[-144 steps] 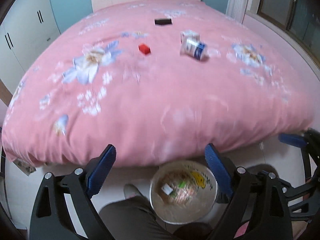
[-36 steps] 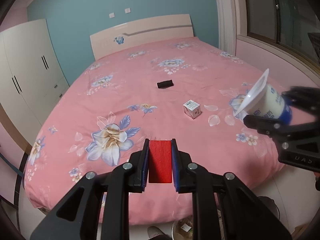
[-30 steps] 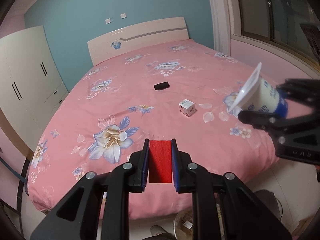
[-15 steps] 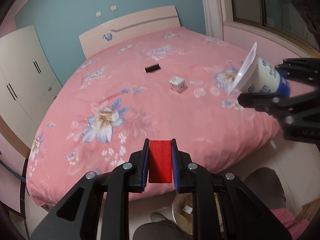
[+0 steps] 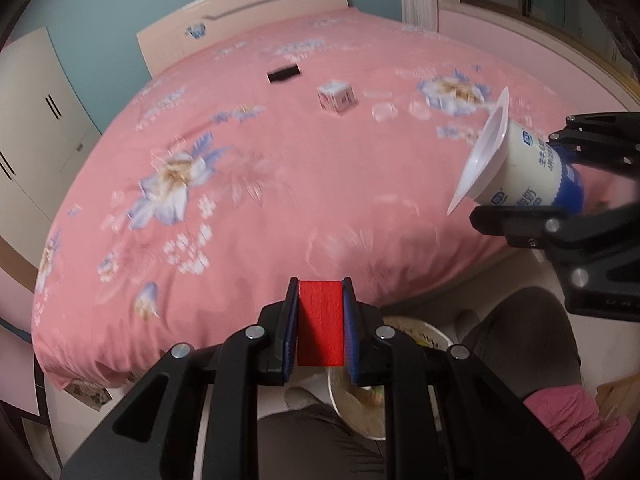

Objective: Collect trash
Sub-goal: 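Carry the red block with the left tool while the right tool carries the yogurt cup to the bin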

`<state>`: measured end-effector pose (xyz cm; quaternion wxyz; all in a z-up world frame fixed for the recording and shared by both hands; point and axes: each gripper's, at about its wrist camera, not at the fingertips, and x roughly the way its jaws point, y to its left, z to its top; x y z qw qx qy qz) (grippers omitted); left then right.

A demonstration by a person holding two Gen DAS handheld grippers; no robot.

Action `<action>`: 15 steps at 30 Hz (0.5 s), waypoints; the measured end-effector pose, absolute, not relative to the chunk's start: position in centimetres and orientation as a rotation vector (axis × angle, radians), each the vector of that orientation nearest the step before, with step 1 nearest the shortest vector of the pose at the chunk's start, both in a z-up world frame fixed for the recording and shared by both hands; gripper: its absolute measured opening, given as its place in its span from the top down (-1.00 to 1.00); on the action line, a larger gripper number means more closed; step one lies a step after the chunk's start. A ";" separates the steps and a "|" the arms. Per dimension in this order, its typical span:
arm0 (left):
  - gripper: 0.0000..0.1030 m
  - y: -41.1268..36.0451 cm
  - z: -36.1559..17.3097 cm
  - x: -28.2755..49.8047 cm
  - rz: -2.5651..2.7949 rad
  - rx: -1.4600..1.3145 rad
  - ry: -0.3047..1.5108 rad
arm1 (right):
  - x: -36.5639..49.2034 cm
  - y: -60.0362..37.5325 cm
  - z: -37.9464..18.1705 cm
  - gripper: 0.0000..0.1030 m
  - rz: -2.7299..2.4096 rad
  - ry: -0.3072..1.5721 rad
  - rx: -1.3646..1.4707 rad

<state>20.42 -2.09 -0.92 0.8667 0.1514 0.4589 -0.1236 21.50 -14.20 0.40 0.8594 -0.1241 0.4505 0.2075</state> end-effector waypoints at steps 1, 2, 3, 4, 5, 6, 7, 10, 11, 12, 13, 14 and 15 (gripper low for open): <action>0.56 -2.2 -1.4 20.4 -0.262 0.316 0.973 | 21.4 -14.2 -0.2 0.05 0.437 0.957 -0.259; 0.56 -2.2 -2.0 20.5 -0.264 0.313 0.989 | 21.4 -14.1 -0.9 0.05 0.440 0.973 -0.257; 0.56 -2.3 -2.8 20.5 -0.267 0.313 1.006 | 21.4 -14.1 -1.6 0.05 0.443 0.990 -0.255; 0.56 -2.4 -3.2 20.5 -0.268 0.316 1.015 | 21.5 -14.0 -2.2 0.05 0.444 1.002 -0.253; 0.56 -2.5 -3.9 20.5 -0.268 0.321 1.026 | 21.5 -14.0 -2.8 0.05 0.447 1.016 -0.252; 0.56 -2.6 -4.5 20.5 -0.270 0.323 1.041 | 21.5 -14.0 -3.5 0.05 0.450 1.031 -0.250; 0.56 -2.7 -5.1 20.6 -0.273 0.320 1.055 | 21.5 -13.9 -4.3 0.05 0.453 1.049 -0.248; 0.56 -2.8 -6.7 20.9 -0.282 0.317 1.096 | 21.4 -13.9 -6.5 0.05 0.465 1.101 -0.239; 0.56 -2.8 -7.3 20.9 -0.286 0.316 1.111 | 21.3 -13.8 -7.3 0.05 0.467 1.119 -0.237; 0.56 -2.9 -8.1 20.9 -0.291 0.315 1.129 | 21.3 -13.8 -7.8 0.05 0.469 1.131 -0.234; 0.57 -2.9 -8.6 21.0 -0.293 0.314 1.143 | 21.3 -13.8 -8.6 0.05 0.472 1.148 -0.228; 0.56 -2.9 -9.2 21.0 -0.296 0.313 1.155 | 21.3 -13.9 -9.2 0.05 0.474 1.161 -0.224; 0.56 -2.9 -9.9 21.1 -0.300 0.310 1.174 | 21.3 -13.9 -10.1 0.05 0.475 1.180 -0.221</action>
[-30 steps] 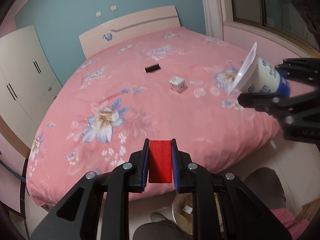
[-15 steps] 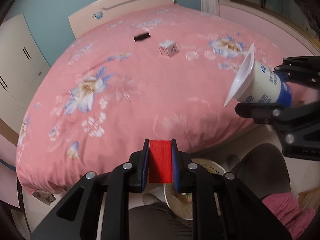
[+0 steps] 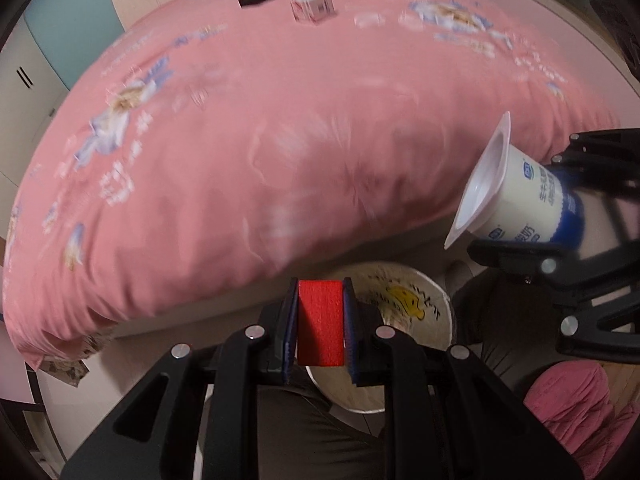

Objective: Collect trash
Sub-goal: 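Carry the red block with the left tool while the right tool carries the yogurt cup to the bin, then open the left tool over the bin while the right tool releases the yogurt cup into it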

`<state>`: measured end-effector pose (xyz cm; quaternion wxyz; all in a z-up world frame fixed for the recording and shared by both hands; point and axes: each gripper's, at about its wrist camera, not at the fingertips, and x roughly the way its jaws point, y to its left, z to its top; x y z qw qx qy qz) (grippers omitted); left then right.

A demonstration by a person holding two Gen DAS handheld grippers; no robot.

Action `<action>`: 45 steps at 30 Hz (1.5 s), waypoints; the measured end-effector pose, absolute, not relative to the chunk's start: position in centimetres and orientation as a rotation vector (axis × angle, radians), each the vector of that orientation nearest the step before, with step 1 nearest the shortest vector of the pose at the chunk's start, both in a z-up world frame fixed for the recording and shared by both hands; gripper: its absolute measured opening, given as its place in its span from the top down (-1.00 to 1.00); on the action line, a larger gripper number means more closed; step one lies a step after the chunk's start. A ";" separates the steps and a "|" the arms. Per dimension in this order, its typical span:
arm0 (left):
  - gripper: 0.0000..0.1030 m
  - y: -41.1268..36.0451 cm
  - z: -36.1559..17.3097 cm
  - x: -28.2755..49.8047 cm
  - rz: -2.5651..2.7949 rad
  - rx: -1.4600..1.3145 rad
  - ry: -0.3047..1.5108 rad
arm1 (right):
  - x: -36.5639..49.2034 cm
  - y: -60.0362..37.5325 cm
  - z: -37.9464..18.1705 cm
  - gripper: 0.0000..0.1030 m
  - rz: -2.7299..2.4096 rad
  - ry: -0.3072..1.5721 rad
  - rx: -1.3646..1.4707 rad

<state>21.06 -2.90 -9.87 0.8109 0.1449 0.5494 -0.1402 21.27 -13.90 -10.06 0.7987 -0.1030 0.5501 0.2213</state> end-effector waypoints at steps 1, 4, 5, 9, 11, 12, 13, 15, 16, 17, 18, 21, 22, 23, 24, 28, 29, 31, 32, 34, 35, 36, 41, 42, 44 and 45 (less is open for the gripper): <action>0.56 -2.9 -10.5 21.1 -0.302 0.306 1.189 | 21.3 -13.9 -10.5 0.05 0.475 1.191 -0.220; 0.57 -2.9 -12.4 21.3 -0.297 0.307 1.228 | 21.4 -13.9 -12.4 0.05 0.477 1.236 -0.208; 0.57 -2.9 -12.9 21.4 -0.293 0.308 1.238 | 21.6 -14.0 -13.0 0.05 0.477 1.249 -0.206; 0.57 -3.0 -15.6 21.6 -0.285 0.309 1.299 | 21.7 -13.8 -15.8 0.05 0.478 1.312 -0.204; 0.57 -3.1 -16.8 21.7 -0.283 0.307 1.325 | 21.7 -13.7 -17.1 0.05 0.480 1.341 -0.203; 0.57 -3.0 -17.3 21.9 -0.284 0.304 1.337 | 21.6 -13.7 -17.9 0.05 0.482 1.360 -0.202; 0.57 -3.0 -17.9 22.0 -0.285 0.299 1.351 | 21.6 -13.6 -18.4 0.05 0.484 1.371 -0.202; 0.57 -3.0 -19.1 22.1 -0.286 0.294 1.379 | 21.6 -13.4 -19.7 0.05 0.487 1.400 -0.199; 0.57 -3.0 -19.5 22.0 -0.286 0.294 1.387 | 21.7 -13.3 -20.2 0.05 0.488 1.411 -0.197; 0.57 -3.0 -20.2 22.0 -0.285 0.293 1.401 | 21.8 -13.3 -20.8 0.05 0.488 1.425 -0.193; 0.57 -3.0 -20.6 21.9 -0.284 0.292 1.412 | 21.8 -13.2 -21.3 0.05 0.488 1.437 -0.189; 0.57 -2.9 -22.5 21.8 -0.279 0.284 1.455 | 21.9 -13.1 -22.8 0.05 0.487 1.469 -0.179; 0.57 -2.9 -22.9 21.9 -0.278 0.281 1.466 | 21.9 -13.1 -23.2 0.05 0.488 1.478 -0.177; 0.57 -3.1 -23.4 21.9 -0.275 0.276 1.481 | 21.9 -13.1 -23.8 0.05 0.491 1.493 -0.175; 0.57 -3.0 -23.9 21.9 -0.273 0.271 1.493 | 21.9 -13.0 -24.6 0.05 0.495 1.508 -0.175; 0.56 -2.7 -26.4 21.8 -0.266 0.249 1.551 | 21.7 -12.3 -26.8 0.05 0.502 1.571 -0.190; 0.56 -2.9 -26.9 21.7 -0.264 0.244 1.561 | 21.7 -12.2 -27.5 0.05 0.505 1.590 -0.184; 0.56 -2.9 -28.1 21.6 -0.261 0.230 1.592 | 21.7 -11.9 -28.5 0.05 0.506 1.620 -0.170; 0.57 -3.1 -29.0 21.8 -0.261 0.225 1.603 | 21.7 -11.8 -29.2 0.05 0.506 1.636 -0.164; 0.56 -2.9 -29.9 21.8 -0.267 0.211 1.631 | 21.8 -11.8 -30.2 0.05 0.505 1.660 -0.154; 0.56 -2.9 -30.4 21.8 -0.272 0.195 1.649 | 21.8 -11.7 -30.8 0.05 0.511 1.680 -0.145; 0.57 -2.8 -30.9 21.9 -0.275 0.182 1.665 | 22.0 -11.5 -31.4 0.05 0.520 1.704 -0.133; 0.57 -2.6 -33.5 21.9 -0.270 0.148 1.735 | 21.7 -11.0 -34.4 0.05 0.512 1.769 -0.130; 0.57 -2.6 -34.0 21.9 -0.269 0.151 1.743 | 21.7 -10.9 -34.9 0.05 0.508 1.781 -0.125; 0.57 -2.7 -34.7 21.8 -0.266 0.162 1.755 | 21.9 -10.7 -35.8 0.05 0.505 1.797 -0.124; 0.57 -2.9 -35.2 21.8 -0.269 0.169 1.759 | 22.0 -10.6 -36.2 0.05 0.503 1.803 -0.125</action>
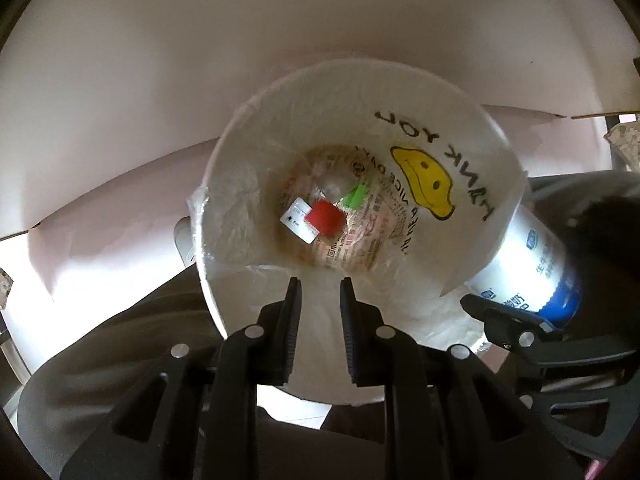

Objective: Collect trash
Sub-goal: 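Open the left tool over the bin while the right tool releases the yogurt cup into it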

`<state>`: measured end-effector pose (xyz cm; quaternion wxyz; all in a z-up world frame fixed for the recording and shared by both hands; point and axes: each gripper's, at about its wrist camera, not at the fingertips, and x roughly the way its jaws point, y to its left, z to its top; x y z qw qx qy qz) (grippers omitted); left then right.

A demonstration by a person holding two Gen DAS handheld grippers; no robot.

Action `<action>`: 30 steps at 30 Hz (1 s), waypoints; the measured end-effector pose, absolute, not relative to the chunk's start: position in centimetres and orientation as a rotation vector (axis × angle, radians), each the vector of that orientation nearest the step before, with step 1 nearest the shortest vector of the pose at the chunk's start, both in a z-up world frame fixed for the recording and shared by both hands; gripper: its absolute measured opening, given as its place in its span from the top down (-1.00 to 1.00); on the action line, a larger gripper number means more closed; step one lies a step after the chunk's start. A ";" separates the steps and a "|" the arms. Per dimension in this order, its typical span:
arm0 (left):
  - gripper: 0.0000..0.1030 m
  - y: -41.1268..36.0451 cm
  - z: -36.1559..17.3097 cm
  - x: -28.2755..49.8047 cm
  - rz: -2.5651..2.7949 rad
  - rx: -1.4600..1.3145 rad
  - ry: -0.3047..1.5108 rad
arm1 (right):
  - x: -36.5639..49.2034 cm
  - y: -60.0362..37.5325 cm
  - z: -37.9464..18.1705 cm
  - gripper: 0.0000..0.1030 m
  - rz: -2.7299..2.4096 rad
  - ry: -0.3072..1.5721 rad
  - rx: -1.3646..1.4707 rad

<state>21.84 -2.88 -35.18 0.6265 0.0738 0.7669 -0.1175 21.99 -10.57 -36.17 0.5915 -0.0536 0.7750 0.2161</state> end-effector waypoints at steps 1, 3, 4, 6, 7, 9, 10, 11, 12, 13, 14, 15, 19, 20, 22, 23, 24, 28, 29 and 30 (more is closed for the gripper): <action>0.57 -2.9 -35.5 21.9 -0.272 0.171 1.766 | 22.1 -10.4 -36.7 0.05 0.496 1.812 -0.126; 0.57 -2.8 -36.6 22.1 -0.253 0.171 1.789 | 22.3 -10.3 -37.6 0.05 0.481 1.834 -0.130; 0.57 -2.7 -37.0 22.1 -0.245 0.167 1.803 | 22.4 -10.2 -38.0 0.05 0.475 1.843 -0.129; 0.57 -2.5 -37.4 22.3 -0.243 0.152 1.816 | 22.7 -10.4 -38.7 0.05 0.468 1.859 -0.129; 0.57 -2.6 -37.6 22.3 -0.248 0.151 1.817 | 22.8 -10.4 -38.9 0.04 0.470 1.862 -0.132; 0.54 -2.6 -37.8 22.4 -0.248 0.150 1.820 | 22.9 -10.1 -39.0 0.03 0.466 1.864 -0.150; 0.41 -2.5 -37.8 22.4 -0.246 0.147 1.824 | 23.0 -9.9 -39.2 -0.02 0.463 1.870 -0.164; 0.33 -2.4 -37.9 22.5 -0.242 0.143 1.827 | 23.1 -9.8 -39.5 -0.08 0.459 1.876 -0.176; 0.25 -2.3 -37.9 22.5 -0.240 0.143 1.827 | 23.1 -10.0 -39.7 -0.19 0.450 1.876 -0.186; 0.24 -2.2 -37.8 22.5 -0.241 0.143 1.826 | 23.3 -10.2 -39.8 -0.22 0.444 1.874 -0.190; 0.24 -2.4 -38.0 22.4 -0.242 0.142 1.825 | 23.3 -10.2 -39.8 -0.22 0.441 1.874 -0.190; 0.24 -2.4 -38.0 22.4 -0.241 0.143 1.824 | 23.3 -10.3 -39.9 -0.22 0.441 1.878 -0.183; 0.21 -2.1 -37.1 22.3 -0.236 0.146 1.815 | 23.3 -10.7 -39.4 -0.22 0.434 1.864 -0.174; 0.20 -2.1 -36.9 22.2 -0.235 0.146 1.810 | 23.3 -10.8 -39.1 -0.22 0.434 1.858 -0.172; 0.18 -1.9 -36.2 22.1 -0.236 0.150 1.798 | 23.2 -11.0 -38.3 -0.22 0.441 1.848 -0.171; 0.18 -1.9 -35.8 22.0 -0.237 0.153 1.792 | 23.0 -11.0 -37.8 -0.22 0.446 1.840 -0.173; 0.18 -1.9 -35.4 21.9 -0.239 0.156 1.785 | 22.9 -11.1 -37.2 -0.22 0.451 1.831 -0.176; 0.14 -1.7 -32.7 21.2 -0.248 0.185 1.726 | 21.9 -11.5 -34.8 -0.22 0.464 1.786 -0.207; 0.13 -1.6 -32.2 21.1 -0.251 0.189 1.714 | 21.6 -11.6 -34.0 -0.22 0.467 1.767 -0.219; 0.12 -1.6 -31.6 21.0 -0.253 0.194 1.699 | 21.4 -11.7 -33.2 -0.22 0.469 1.746 -0.228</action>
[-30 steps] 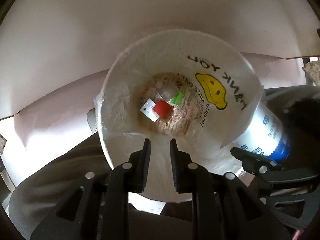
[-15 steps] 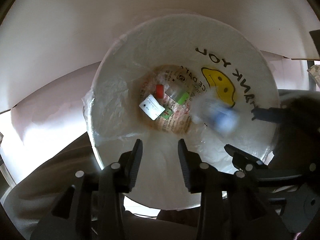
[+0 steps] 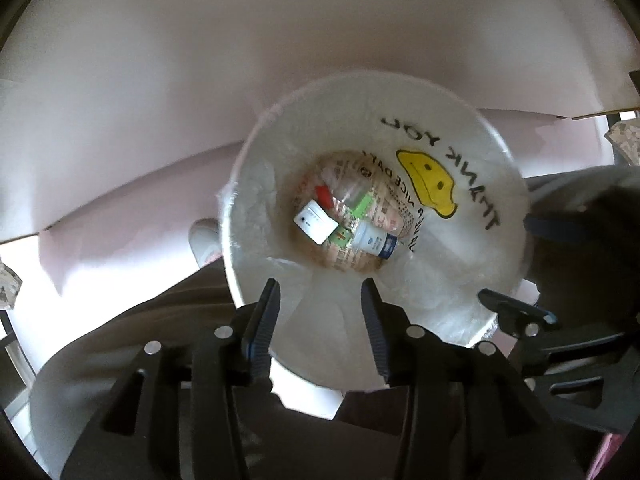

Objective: Collect trash
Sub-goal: 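Open the left tool over the bin while the right tool releases the yogurt cup into it, then raise both open tools from the bin toward the bed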

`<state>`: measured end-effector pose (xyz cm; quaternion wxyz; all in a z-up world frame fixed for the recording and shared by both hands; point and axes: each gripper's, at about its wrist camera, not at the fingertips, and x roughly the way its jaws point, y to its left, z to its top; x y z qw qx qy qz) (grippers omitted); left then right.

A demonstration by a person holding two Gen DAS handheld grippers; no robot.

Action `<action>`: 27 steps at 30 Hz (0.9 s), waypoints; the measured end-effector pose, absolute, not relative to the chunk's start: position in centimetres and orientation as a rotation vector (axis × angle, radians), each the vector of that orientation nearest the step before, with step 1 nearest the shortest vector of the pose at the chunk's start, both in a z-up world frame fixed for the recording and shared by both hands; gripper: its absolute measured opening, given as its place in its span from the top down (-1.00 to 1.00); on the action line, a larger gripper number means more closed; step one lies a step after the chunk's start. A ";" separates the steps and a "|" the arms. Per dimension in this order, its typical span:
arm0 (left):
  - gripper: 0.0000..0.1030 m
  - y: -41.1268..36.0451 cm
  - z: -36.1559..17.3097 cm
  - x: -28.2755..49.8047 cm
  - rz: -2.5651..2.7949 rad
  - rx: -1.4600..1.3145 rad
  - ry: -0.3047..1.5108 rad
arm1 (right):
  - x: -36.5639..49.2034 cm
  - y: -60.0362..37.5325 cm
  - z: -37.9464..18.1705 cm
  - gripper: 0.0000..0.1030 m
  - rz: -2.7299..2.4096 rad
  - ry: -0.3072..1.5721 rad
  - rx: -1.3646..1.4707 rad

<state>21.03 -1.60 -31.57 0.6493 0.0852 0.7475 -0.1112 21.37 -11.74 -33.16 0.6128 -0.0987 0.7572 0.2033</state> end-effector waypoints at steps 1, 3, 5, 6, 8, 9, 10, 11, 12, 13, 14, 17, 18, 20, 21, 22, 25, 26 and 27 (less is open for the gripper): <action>0.11 -1.5 -30.5 20.8 -0.255 0.201 1.673 | 21.3 -11.9 -32.7 -0.22 0.470 1.728 -0.232; 0.10 -1.4 -29.1 20.7 -0.261 0.211 1.638 | 20.9 -12.4 -30.7 -0.22 0.469 1.668 -0.237; 0.09 -1.5 -27.3 20.4 -0.266 0.226 1.591 | 20.5 -12.8 -28.7 -0.22 0.471 1.621 -0.239; 0.06 -1.5 -26.6 20.3 -0.270 0.232 1.572 | 20.4 -13.0 -27.7 -0.22 0.471 1.596 -0.238; 0.03 -1.6 -24.6 19.9 -0.274 0.244 1.521 | 20.1 -13.2 -25.7 -0.22 0.471 1.545 -0.238; 0.02 -1.6 -23.6 19.7 -0.276 0.248 1.494 | 20.0 -13.5 -24.4 -0.22 0.473 1.517 -0.239; 0.02 -1.6 -22.8 19.4 -0.275 0.251 1.469 | 19.7 -13.5 -23.7 -0.22 0.472 1.495 -0.238; 0.01 -1.7 -21.8 19.2 -0.274 0.252 1.448 | 19.5 -13.7 -23.1 -0.22 0.471 1.475 -0.237; -0.01 -1.7 -20.5 19.1 -0.274 0.250 1.420 | 19.3 -13.9 -22.1 -0.22 0.471 1.452 -0.234; -0.05 -1.7 -19.5 19.1 -0.274 0.247 1.396 | 19.1 -14.2 -20.8 -0.22 0.472 1.427 -0.230; -0.08 -1.6 -18.7 19.0 -0.275 0.246 1.377 | 18.9 -14.4 -19.8 -0.22 0.472 1.409 -0.227; -0.21 -1.8 -15.8 18.5 -0.283 0.252 1.307 | 18.3 -15.1 -16.7 -0.22 0.469 1.348 -0.223; -0.24 -1.9 -14.9 18.3 -0.285 0.256 1.284 | 18.1 -15.4 -15.4 -0.22 0.460 1.315 -0.221; -0.29 -2.1 -13.4 17.9 -0.282 0.262 1.243 | 17.9 -15.7 -13.7 -0.22 0.449 1.275 -0.212; -0.33 -2.4 -12.8 17.7 -0.279 0.262 1.226 | 17.7 -16.0 -12.8 -0.22 0.450 1.256 -0.205; -0.35 -2.4 -12.0 17.6 -0.277 0.262 1.204 | 17.5 -16.2 -12.1 -0.22 0.448 1.240 -0.201; -0.44 -2.6 -9.8 17.0 -0.281 0.264 1.152 | 16.8 -16.6 -9.7 -0.22 0.442 1.181 -0.201; -0.47 -2.6 -9.0 17.0 -0.279 0.268 1.137 | 16.6 -16.7 -9.1 -0.27 0.440 1.164 -0.204; -0.51 -2.7 -8.1 16.9 -0.276 0.276 1.117 | 16.4 -16.9 -8.1 -0.36 0.434 1.137 -0.212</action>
